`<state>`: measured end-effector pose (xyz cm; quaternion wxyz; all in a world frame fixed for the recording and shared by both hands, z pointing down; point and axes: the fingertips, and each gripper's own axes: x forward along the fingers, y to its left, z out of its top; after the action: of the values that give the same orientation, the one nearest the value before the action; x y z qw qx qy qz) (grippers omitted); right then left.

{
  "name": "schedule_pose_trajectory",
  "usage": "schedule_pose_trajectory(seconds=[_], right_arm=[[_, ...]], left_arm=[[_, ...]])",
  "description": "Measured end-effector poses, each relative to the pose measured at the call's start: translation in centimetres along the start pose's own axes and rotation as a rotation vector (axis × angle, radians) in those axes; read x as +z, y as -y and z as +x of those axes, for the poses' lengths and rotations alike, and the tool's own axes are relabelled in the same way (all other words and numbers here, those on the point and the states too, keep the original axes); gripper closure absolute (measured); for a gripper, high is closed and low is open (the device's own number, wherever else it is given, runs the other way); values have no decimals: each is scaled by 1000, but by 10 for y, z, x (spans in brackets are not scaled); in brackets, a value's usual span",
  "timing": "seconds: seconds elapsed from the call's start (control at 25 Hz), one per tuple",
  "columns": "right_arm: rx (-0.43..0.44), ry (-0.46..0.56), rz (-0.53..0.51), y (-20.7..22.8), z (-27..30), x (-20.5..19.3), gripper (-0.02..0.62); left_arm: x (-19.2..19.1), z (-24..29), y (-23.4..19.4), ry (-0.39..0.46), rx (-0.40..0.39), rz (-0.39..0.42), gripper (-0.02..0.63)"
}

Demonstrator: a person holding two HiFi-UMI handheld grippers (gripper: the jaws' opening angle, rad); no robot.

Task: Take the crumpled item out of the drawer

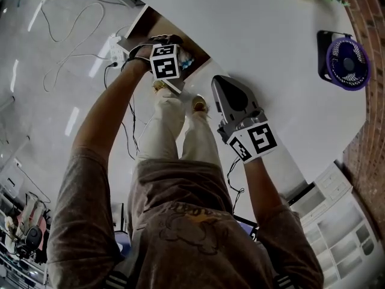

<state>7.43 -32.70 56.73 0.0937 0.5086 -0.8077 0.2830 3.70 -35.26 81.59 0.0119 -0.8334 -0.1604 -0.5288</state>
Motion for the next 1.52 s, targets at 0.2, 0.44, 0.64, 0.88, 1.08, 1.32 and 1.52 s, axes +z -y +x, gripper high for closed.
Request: schedule_pose_trajectory(seconds=[0.2,0.44,0.64,0.88,1.08,1.32,1.52], right_arm=[[-7,-4,17,-1,1,-3,598],[-9,-1,37,-1,6,-5,598],[-21,-10,43,3,5,-8,598],[-42,-10,52,9,1,-10,598],[-48,-11,56,11,3,-12,598],[-51,-15,61,12,3,-15,598],[-49,-15,59,8,3,-16,598]], left_arm=[[-6,22,1,-56,-42,54,215],[-19,41,3,-137,-101,83,215],[-19,50,0,-162,-113,112,218],[-28,58,4,-191,-131,172,273],[-31,62,3,-200,-136,175,293],[-30,61,4,-184,-143,177,373],[-33,55,1,-185,-134,136,420]])
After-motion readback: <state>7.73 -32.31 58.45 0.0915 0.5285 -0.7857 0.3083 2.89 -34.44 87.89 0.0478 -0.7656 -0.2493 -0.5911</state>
